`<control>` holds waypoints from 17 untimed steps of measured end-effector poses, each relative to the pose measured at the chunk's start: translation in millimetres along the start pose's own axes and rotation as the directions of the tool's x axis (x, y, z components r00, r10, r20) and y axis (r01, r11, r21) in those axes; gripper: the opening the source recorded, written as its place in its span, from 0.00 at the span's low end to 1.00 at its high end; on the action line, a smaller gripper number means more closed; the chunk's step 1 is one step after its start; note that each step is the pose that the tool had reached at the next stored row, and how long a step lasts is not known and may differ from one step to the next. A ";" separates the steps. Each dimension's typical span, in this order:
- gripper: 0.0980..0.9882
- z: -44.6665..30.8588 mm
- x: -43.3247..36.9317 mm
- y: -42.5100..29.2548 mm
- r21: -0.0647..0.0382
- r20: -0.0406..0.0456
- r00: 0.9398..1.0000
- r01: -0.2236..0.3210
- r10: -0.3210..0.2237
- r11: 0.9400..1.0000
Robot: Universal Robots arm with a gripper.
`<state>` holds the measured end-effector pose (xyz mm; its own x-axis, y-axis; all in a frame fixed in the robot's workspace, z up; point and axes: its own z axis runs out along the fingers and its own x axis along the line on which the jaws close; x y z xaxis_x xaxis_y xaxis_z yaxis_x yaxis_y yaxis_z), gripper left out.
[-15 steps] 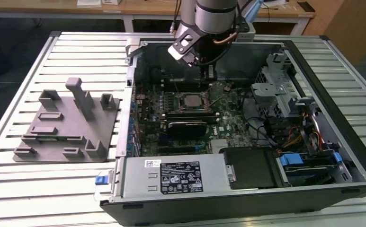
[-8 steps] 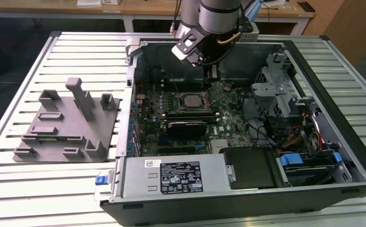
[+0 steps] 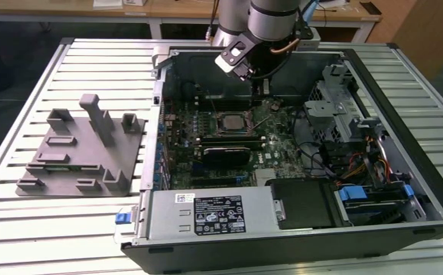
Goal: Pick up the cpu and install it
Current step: 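Close the cpu cover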
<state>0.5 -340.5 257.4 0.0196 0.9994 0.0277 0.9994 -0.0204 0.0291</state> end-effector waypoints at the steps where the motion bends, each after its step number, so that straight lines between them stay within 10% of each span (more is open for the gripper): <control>1: 0.01 0.1 0.0 2.0 0.000 0.000 1.000 0.000 0.000 1.000; 17: 0.01 0.8 0.5 25.0 0.000 0.000 1.000 0.000 0.000 1.000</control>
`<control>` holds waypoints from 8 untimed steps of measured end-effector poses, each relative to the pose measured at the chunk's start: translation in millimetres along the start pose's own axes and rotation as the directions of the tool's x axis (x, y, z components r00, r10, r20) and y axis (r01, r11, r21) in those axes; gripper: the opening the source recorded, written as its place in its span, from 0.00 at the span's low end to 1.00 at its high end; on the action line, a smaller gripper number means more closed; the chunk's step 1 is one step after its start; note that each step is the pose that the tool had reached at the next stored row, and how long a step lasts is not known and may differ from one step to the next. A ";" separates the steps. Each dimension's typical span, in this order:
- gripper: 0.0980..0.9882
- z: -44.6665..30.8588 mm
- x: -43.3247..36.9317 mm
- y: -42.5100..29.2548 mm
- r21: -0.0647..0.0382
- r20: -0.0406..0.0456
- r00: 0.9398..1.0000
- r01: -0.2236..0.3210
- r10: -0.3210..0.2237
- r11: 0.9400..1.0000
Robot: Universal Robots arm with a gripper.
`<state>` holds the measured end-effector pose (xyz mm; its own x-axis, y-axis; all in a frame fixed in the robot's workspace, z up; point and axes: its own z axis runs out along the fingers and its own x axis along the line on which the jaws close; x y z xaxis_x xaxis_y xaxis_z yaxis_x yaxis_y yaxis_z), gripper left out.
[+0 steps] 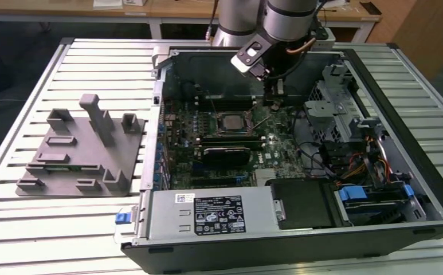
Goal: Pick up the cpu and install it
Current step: 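Close the cpu cover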
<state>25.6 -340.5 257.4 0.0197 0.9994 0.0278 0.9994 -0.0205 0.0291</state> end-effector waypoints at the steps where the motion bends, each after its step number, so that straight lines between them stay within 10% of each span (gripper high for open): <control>1: 0.01 0.0 0.0 1.1 0.000 0.000 1.000 0.000 0.000 1.000; 8: 0.01 0.3 0.2 9.4 0.000 0.000 1.000 0.000 0.000 1.000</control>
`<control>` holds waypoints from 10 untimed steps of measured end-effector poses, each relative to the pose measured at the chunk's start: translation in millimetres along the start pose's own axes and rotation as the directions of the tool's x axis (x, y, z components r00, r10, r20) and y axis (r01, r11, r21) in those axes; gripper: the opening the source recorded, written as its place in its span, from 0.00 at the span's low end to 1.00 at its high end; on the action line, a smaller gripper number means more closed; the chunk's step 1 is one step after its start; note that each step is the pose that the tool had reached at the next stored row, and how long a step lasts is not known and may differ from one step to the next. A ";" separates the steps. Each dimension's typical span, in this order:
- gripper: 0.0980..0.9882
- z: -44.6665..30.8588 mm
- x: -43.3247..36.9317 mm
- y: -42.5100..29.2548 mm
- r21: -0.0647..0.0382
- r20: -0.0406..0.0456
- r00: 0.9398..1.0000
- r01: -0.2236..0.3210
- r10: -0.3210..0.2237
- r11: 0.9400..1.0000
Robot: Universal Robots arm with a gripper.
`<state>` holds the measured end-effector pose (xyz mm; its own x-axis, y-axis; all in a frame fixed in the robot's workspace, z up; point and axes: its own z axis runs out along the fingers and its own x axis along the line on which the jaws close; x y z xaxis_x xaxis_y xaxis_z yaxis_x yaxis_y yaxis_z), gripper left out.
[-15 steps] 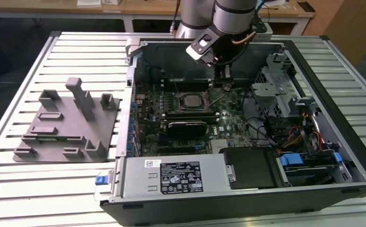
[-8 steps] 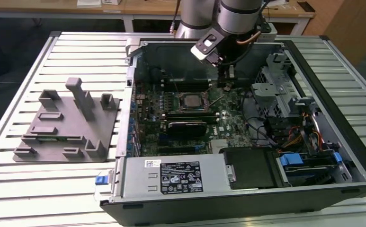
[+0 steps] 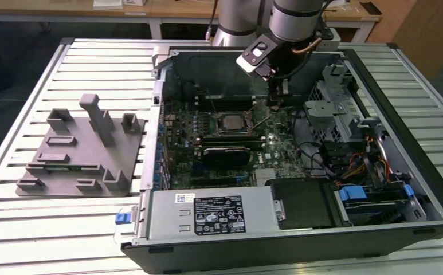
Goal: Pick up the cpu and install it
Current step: 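Close the cpu cover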
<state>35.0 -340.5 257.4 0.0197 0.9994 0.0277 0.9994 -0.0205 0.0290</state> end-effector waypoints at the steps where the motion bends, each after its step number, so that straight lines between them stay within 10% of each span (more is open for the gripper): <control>1: 0.01 0.1 0.0 1.3 0.000 0.000 1.000 0.000 0.000 1.000; 10: 0.01 0.4 0.3 13.2 0.000 0.000 1.000 0.000 0.000 1.000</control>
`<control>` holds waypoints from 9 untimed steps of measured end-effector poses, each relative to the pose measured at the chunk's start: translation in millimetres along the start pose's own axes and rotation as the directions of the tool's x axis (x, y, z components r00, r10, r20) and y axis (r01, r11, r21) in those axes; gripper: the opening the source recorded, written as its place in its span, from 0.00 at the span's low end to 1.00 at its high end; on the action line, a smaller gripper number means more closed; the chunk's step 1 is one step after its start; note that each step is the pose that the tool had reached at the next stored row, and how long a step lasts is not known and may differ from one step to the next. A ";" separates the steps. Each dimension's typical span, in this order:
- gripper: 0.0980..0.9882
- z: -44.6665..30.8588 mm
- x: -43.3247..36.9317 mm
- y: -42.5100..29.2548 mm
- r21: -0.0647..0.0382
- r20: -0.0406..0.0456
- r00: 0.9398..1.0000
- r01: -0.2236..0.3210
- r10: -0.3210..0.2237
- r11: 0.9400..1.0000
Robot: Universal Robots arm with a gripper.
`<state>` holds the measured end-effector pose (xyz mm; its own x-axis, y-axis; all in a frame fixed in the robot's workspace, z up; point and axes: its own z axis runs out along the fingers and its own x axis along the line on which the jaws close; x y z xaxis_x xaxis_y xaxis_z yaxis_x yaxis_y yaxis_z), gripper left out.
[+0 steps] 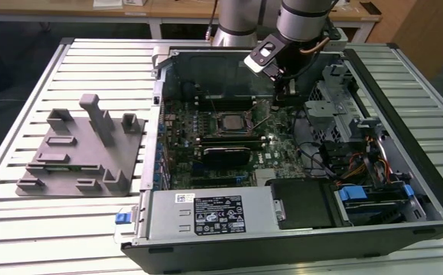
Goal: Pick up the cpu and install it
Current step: 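Close the cpu cover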
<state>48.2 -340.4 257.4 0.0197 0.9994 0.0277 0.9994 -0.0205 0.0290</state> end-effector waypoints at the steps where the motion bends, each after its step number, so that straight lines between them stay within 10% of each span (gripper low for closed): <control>1: 0.01 0.0 0.0 0.0 0.000 0.000 1.000 0.000 0.000 1.000; 9: 0.01 0.9 0.0 1.4 0.000 0.000 1.000 0.000 0.000 1.000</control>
<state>49.6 -340.5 256.5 0.0197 0.9994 0.0278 0.9994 -0.0205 0.0290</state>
